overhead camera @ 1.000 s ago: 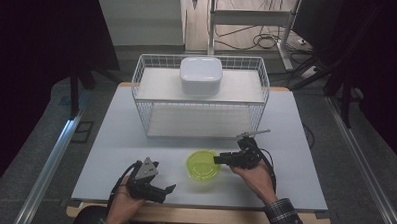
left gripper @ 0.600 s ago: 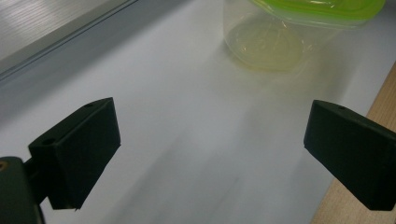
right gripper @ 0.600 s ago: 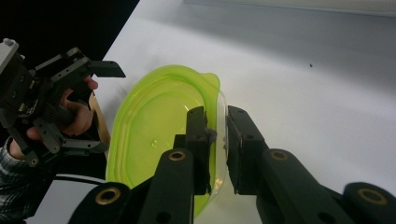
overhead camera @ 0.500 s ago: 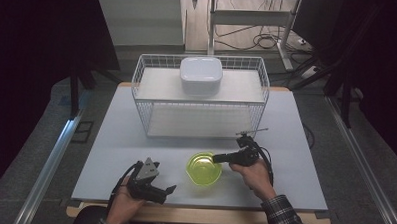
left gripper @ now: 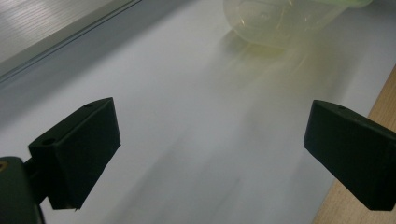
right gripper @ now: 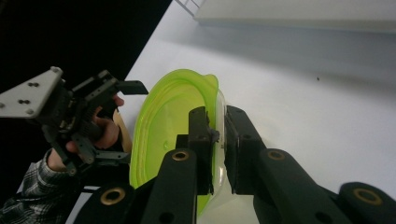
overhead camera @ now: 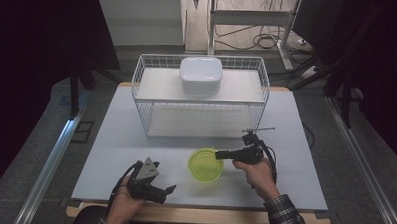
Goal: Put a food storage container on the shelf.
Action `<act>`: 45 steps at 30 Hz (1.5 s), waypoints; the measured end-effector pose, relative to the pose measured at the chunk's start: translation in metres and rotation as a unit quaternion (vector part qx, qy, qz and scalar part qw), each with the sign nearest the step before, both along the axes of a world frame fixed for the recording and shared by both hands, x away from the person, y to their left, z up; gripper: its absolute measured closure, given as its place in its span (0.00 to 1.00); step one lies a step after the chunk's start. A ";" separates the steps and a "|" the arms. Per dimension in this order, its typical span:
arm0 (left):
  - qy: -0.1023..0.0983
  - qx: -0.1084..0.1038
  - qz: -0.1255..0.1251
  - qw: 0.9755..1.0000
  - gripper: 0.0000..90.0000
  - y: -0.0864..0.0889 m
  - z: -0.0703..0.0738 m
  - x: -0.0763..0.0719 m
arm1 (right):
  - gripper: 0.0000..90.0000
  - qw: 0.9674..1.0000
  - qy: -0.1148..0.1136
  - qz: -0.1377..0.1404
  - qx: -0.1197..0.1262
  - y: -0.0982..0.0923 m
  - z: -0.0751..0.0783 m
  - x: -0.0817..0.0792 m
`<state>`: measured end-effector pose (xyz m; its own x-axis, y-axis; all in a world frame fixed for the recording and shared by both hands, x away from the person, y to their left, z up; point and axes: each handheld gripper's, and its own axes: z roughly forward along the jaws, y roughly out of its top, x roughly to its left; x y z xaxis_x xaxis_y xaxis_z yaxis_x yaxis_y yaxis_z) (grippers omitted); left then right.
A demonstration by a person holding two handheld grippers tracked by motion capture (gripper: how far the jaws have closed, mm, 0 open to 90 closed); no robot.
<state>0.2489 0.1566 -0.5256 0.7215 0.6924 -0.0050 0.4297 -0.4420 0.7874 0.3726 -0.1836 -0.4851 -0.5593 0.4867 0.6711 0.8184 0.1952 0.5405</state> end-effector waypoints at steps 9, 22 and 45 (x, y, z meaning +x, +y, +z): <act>0.001 -0.018 0.004 1.000 0.04 0.003 0.002 0.001 | 0.91 1.000 -0.021 -0.006 0.013 -0.003 0.023 -0.003; 0.002 -0.016 0.003 1.000 0.04 0.003 0.001 0.001 | 0.91 0.998 -0.048 -0.023 0.035 -0.008 0.059 -0.001; 0.000 -0.017 0.003 1.000 0.03 0.002 0.001 0.001 | 0.91 0.993 -0.096 -0.036 0.062 -0.008 0.122 0.009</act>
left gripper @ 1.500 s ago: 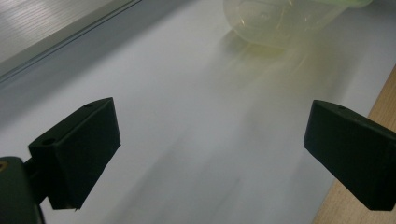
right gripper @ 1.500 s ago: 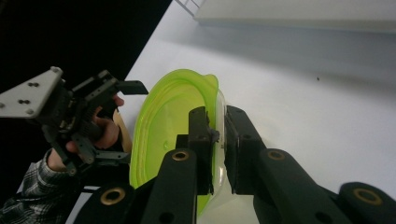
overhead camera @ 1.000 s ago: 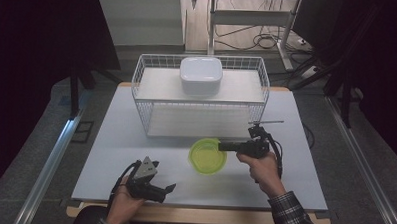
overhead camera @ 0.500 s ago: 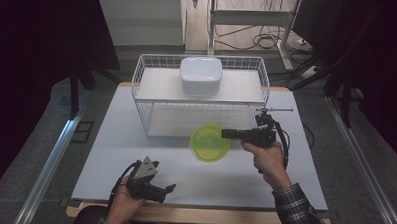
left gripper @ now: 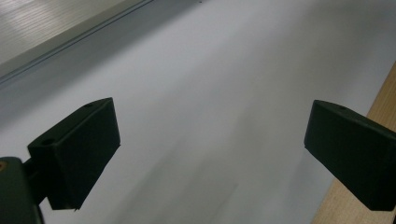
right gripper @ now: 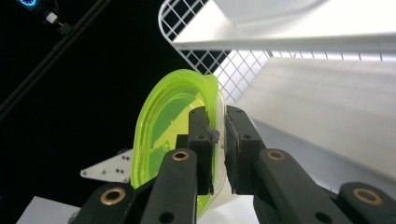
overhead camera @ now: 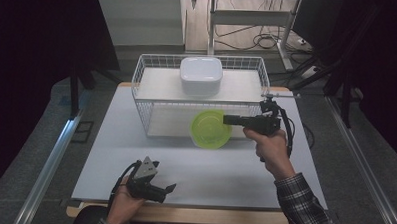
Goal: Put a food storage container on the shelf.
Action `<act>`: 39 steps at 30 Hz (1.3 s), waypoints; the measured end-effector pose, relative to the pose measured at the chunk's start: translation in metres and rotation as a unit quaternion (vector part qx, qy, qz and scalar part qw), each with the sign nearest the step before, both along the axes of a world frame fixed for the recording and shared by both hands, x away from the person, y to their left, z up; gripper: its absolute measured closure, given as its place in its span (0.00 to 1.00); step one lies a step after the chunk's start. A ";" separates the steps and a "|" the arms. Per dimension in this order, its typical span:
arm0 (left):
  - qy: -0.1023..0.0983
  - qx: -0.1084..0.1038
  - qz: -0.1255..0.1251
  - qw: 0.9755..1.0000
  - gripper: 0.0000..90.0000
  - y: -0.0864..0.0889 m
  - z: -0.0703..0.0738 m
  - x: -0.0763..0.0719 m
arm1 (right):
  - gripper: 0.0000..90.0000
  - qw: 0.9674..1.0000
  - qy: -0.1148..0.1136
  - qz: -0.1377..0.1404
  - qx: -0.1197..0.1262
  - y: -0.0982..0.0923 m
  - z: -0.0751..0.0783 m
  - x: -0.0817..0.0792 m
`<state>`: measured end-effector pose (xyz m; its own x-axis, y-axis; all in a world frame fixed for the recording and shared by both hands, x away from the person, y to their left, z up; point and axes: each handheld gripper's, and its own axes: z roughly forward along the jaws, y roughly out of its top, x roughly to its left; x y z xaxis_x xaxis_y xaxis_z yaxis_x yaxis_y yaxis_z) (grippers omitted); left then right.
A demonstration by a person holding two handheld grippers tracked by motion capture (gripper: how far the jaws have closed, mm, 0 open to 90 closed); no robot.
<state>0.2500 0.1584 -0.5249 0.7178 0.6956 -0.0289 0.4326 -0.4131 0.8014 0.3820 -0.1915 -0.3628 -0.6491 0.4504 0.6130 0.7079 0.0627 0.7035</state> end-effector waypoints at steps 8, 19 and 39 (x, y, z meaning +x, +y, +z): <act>0.000 0.002 -0.001 1.000 0.03 0.000 0.000 0.000 | 0.91 1.000 -0.012 -0.005 0.009 0.001 0.021 0.005; 0.000 0.000 -0.001 1.000 0.03 -0.001 -0.001 0.000 | 0.91 1.000 -0.023 -0.010 0.016 0.009 0.043 0.015; 0.002 -0.001 -0.001 1.000 0.03 0.000 0.000 0.000 | 0.91 0.998 -0.037 -0.030 0.029 0.023 0.077 0.033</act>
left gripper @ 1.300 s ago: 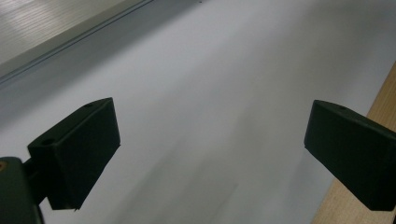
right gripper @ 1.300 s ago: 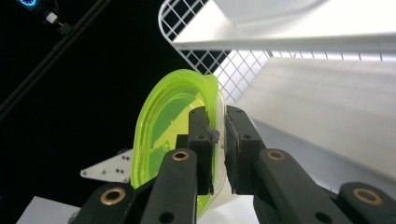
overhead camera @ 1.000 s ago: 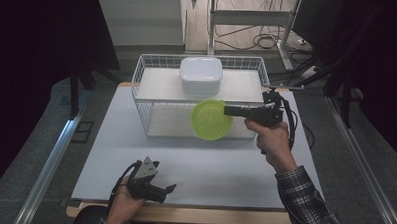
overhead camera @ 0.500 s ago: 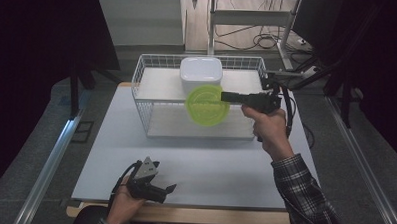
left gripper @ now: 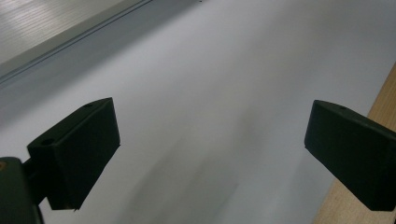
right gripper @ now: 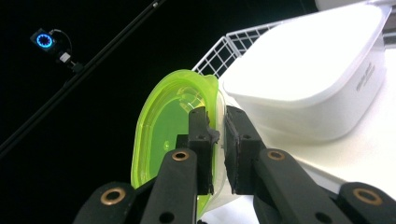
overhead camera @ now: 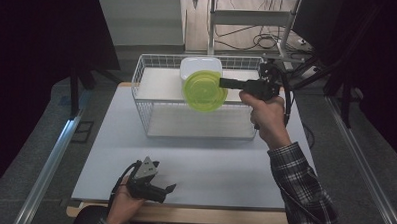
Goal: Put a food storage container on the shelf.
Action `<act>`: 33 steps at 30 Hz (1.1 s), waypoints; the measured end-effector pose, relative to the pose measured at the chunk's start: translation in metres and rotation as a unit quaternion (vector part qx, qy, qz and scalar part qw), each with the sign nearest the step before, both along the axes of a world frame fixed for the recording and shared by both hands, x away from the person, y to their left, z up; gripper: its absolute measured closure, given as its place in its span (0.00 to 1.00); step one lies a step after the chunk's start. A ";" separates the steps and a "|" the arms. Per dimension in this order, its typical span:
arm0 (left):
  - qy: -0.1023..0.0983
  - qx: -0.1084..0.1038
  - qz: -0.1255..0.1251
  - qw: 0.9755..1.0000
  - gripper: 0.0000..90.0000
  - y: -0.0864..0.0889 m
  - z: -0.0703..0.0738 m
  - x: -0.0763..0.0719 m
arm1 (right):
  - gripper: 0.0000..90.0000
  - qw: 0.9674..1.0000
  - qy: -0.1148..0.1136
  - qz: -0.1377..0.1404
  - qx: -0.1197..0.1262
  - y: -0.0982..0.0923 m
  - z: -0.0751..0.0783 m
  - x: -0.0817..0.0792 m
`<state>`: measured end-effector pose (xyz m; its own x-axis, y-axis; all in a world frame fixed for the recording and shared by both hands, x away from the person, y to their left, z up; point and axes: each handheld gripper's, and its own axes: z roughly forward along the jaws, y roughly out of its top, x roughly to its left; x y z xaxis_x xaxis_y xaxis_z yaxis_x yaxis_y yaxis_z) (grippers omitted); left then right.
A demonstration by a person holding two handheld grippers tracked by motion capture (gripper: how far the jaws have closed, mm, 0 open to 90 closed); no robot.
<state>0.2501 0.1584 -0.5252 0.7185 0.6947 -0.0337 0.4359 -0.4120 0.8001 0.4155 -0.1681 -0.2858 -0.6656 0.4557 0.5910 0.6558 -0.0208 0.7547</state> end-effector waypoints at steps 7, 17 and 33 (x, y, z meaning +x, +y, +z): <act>0.000 -0.002 0.001 1.000 0.03 0.001 0.000 0.000 | 0.91 1.000 -0.006 -0.015 0.000 0.004 0.012 0.008; 0.000 -0.001 -0.001 1.000 0.03 0.001 0.000 0.000 | 0.91 0.999 -0.010 -0.040 -0.002 0.015 0.029 0.021; 0.001 -0.003 -0.004 1.000 0.03 0.000 0.000 0.000 | 0.91 0.995 -0.004 -0.098 -0.005 0.026 0.039 0.050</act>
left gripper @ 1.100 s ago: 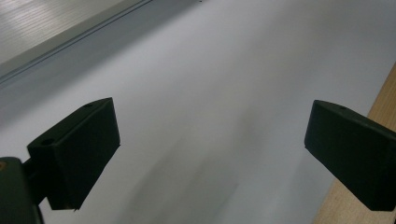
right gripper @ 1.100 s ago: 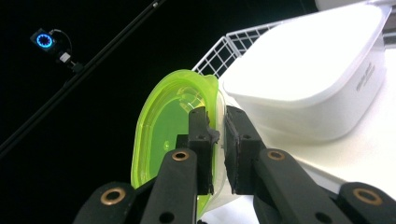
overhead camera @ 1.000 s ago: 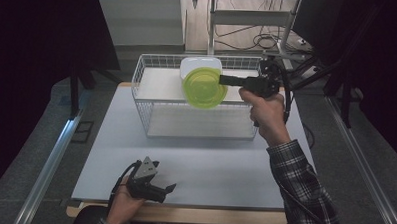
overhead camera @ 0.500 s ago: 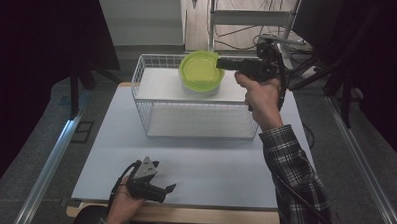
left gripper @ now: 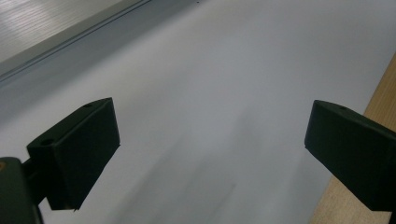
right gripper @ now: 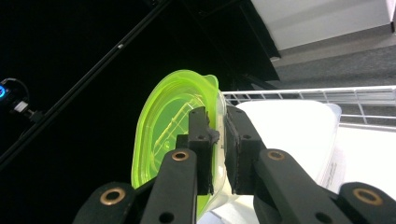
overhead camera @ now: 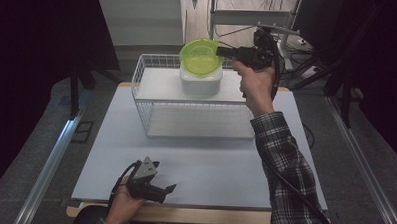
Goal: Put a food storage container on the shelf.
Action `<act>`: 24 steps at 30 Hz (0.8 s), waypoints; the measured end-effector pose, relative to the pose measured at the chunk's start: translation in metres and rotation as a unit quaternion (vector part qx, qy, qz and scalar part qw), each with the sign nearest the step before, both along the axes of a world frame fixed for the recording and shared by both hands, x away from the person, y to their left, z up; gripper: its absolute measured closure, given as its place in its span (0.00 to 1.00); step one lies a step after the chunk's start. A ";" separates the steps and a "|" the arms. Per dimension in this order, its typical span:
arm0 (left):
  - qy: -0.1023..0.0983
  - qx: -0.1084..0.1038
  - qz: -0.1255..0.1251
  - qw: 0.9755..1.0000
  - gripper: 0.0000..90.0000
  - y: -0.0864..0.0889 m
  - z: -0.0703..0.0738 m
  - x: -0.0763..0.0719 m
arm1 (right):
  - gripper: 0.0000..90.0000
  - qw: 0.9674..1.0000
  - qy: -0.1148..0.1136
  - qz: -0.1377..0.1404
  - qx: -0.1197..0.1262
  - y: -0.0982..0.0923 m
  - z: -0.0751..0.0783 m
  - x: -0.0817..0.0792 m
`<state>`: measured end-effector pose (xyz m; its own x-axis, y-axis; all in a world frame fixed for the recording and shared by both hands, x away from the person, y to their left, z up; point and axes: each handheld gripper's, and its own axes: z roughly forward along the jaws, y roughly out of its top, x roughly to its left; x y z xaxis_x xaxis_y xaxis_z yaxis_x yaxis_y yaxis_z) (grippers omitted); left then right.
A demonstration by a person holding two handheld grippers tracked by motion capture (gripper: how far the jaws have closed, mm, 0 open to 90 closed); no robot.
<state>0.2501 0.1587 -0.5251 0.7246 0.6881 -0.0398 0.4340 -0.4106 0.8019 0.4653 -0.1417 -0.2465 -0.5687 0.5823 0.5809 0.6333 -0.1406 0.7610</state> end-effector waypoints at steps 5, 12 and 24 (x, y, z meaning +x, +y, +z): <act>0.001 0.001 -0.002 1.000 0.03 -0.001 0.000 0.000 | 0.91 1.000 0.007 -0.009 0.000 0.006 -0.003 0.009; 0.000 0.000 -0.003 1.000 0.03 0.000 0.000 0.000 | 0.91 1.000 0.012 -0.022 -0.007 0.012 -0.010 0.018; 0.001 0.003 -0.007 1.000 0.03 -0.001 0.000 -0.001 | 0.82 0.998 0.009 -0.053 -0.033 0.016 -0.012 0.022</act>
